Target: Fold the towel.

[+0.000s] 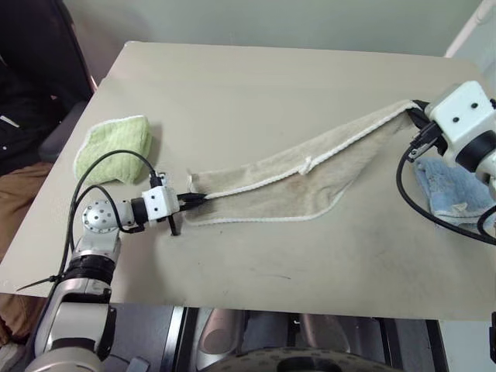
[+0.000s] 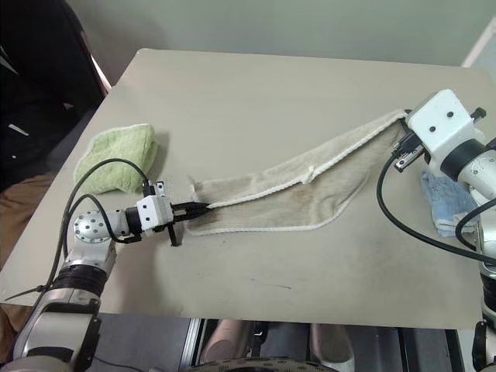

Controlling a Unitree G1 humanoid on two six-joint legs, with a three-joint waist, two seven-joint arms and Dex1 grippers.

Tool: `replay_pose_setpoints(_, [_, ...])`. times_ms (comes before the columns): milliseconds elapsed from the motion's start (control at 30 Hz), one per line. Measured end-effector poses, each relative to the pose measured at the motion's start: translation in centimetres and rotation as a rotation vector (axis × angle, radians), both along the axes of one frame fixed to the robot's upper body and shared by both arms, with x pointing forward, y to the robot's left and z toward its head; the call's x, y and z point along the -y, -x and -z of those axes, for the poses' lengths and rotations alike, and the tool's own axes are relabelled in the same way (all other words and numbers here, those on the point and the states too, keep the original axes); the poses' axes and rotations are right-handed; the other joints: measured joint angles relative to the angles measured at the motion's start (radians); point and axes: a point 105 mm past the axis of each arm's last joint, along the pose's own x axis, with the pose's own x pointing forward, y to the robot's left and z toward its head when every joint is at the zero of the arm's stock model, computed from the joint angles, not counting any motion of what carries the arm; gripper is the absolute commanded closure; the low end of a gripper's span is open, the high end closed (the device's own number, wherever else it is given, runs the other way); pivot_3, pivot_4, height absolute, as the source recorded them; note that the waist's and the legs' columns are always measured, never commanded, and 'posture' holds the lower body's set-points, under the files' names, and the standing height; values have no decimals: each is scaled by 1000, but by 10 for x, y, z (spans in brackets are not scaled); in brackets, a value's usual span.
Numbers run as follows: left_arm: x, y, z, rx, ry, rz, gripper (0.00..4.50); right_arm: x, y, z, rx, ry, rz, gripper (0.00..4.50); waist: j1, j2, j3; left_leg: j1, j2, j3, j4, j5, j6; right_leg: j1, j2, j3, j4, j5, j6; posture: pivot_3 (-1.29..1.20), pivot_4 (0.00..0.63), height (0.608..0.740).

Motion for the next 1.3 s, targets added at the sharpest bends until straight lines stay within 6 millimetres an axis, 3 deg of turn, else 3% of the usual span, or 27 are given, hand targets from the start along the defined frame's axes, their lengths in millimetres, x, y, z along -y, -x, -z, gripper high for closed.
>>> replay_pose_setpoints(233, [5,-12,-4,-136,221,-93,4475,0,0,0,1,-1,2,4500,4,0,0,-5,0,-1,0,4,5,-3,0,-1,-1,1,-2,0,150,740])
replay_pose_setpoints(433, [3,-42,-47,-85,436,-217,4475,3,-2,-2,8,-6,11,4500,6,-1,0,-8,0,0,1,6,7,-5,0,-1,-1,6,6,0,150,740])
replay_pose_setpoints(667, [7,-61,-59,-110,545,-278,4475,10,-2,-6,21,-20,34,4500,6,-2,1,-8,0,0,1,7,7,-5,0,-1,-1,6,7,0,150,740])
replay_pose_setpoints(833, [4,-88,-98,-65,702,-348,4475,22,-8,-12,44,-48,70,4500,11,-2,1,-8,0,0,1,10,9,-4,-1,-1,-2,10,9,0,150,740])
replay_pose_setpoints(1033, [3,-123,-139,-21,877,-500,4475,40,-18,-7,34,-75,114,4500,10,-3,2,-8,0,0,3,11,9,-4,-1,-1,-2,11,10,0,150,740])
replay_pose_setpoints(1300, [22,-145,-154,14,867,-593,4475,52,-32,-17,75,-68,130,4500,9,-4,4,-10,0,1,2,10,10,-4,-1,-1,-5,11,13,0,150,740])
